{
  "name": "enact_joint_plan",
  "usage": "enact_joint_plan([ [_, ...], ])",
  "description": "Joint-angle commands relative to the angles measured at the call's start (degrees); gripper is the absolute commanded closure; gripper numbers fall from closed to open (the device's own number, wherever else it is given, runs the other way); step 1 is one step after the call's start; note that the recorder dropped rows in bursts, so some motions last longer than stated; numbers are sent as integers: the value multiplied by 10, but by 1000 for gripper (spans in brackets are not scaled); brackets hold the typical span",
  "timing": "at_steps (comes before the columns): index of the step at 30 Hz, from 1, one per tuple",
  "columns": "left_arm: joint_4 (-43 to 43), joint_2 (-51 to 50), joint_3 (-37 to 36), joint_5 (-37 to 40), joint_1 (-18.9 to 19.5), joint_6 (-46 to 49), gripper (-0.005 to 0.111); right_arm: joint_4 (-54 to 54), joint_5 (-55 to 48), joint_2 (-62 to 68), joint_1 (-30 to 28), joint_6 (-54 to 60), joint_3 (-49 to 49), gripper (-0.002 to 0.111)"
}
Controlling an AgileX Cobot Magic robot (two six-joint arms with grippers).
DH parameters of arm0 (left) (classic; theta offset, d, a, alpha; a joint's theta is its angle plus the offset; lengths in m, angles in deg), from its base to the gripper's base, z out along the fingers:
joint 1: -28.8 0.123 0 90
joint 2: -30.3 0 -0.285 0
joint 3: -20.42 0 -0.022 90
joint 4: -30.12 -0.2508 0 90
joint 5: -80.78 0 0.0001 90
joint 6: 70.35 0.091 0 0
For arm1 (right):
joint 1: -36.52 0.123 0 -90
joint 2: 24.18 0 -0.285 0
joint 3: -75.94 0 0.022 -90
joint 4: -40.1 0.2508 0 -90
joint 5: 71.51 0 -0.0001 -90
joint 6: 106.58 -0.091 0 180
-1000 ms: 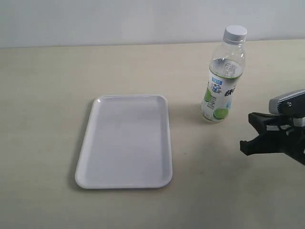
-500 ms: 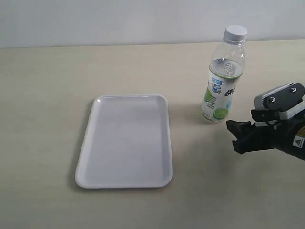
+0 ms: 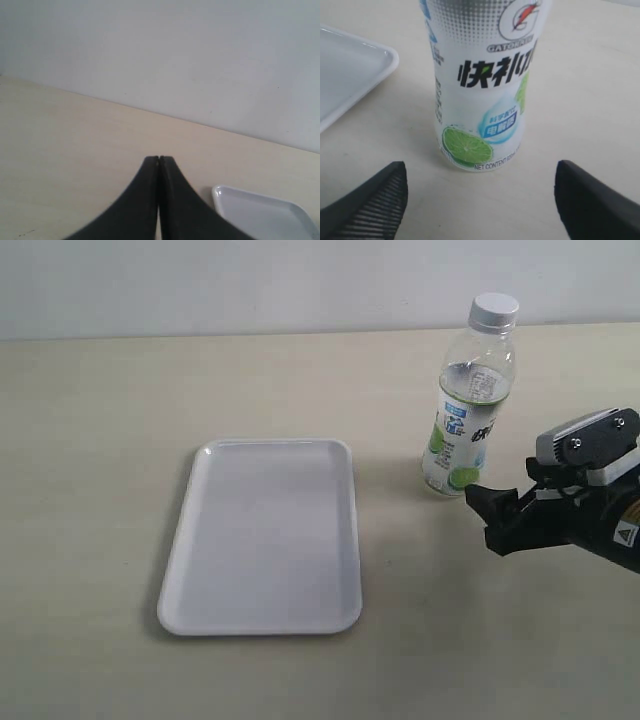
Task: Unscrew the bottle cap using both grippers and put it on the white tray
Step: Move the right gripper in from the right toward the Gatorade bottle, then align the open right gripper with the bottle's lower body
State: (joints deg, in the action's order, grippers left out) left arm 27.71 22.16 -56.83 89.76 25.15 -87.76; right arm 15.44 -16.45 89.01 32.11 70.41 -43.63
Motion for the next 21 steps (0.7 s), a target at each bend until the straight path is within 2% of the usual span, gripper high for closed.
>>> enact_joint_plan([
  [1, 1, 3, 0, -3, -3, 1, 104, -15, 32, 25, -3, -17, -3, 28],
  [21, 1, 3, 0, -3, -3, 1, 104, -14, 35, 35, -3, -34, -3, 28],
])
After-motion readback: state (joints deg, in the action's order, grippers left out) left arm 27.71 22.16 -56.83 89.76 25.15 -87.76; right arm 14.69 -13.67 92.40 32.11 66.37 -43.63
